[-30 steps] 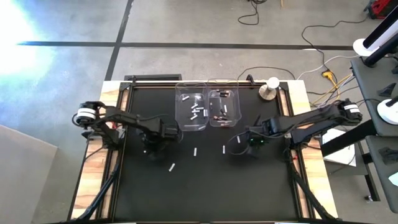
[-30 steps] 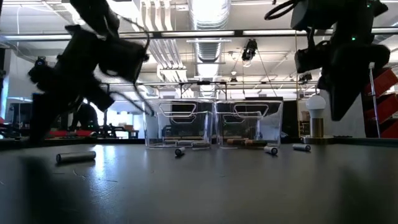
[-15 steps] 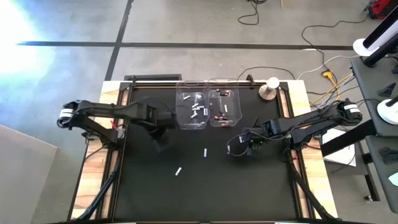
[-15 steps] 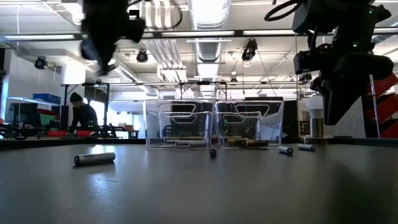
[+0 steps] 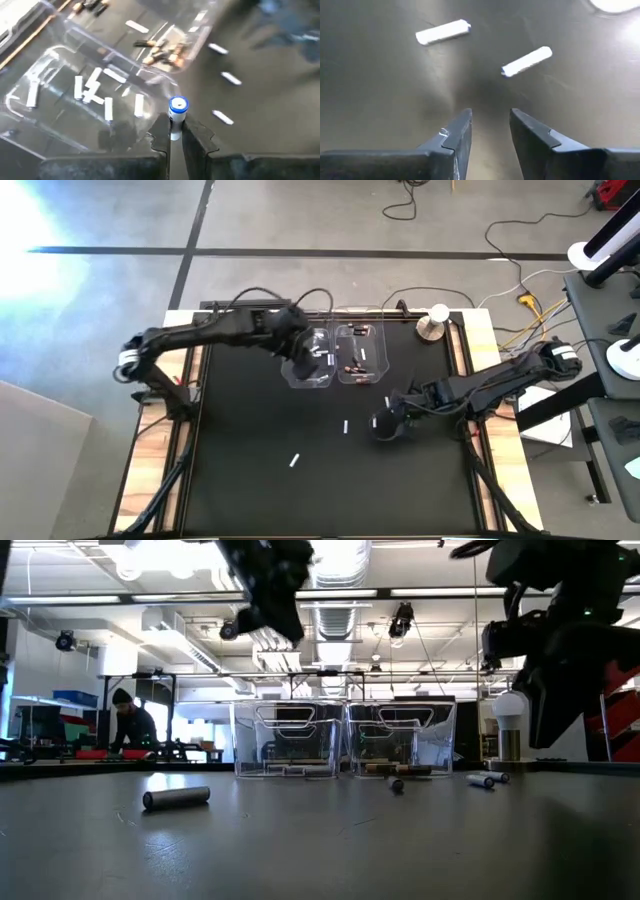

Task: Sort batteries
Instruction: Put the white battery into the left transparent bin

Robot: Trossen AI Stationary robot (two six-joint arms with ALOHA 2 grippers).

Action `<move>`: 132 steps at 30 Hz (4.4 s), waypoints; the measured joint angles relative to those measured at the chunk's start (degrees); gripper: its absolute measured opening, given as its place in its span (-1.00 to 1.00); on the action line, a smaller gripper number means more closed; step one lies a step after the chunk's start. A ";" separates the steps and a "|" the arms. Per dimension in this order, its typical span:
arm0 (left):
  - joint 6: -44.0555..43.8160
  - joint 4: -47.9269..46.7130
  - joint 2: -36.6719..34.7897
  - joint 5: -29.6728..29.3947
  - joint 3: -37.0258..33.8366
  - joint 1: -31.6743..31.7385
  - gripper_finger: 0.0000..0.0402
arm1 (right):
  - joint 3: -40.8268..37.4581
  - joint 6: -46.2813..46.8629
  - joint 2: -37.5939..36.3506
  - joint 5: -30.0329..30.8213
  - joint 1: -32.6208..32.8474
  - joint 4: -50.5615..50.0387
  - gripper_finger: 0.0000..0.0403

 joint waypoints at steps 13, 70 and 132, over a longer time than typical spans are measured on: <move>-3.78 -2.48 16.67 0.53 2.42 6.61 -0.94 | -5.22 20.20 0.00 5.77 9.87 6.39 -0.26; -20.41 -12.13 -4.11 -8.82 -8.59 -31.67 -0.07 | -10.43 4.10 0.02 1.19 9.81 14.64 -0.38; -11.46 18.79 10.89 -18.35 -26.16 -40.41 -0.97 | -10.41 18.64 0.02 1.40 9.77 13.31 -0.38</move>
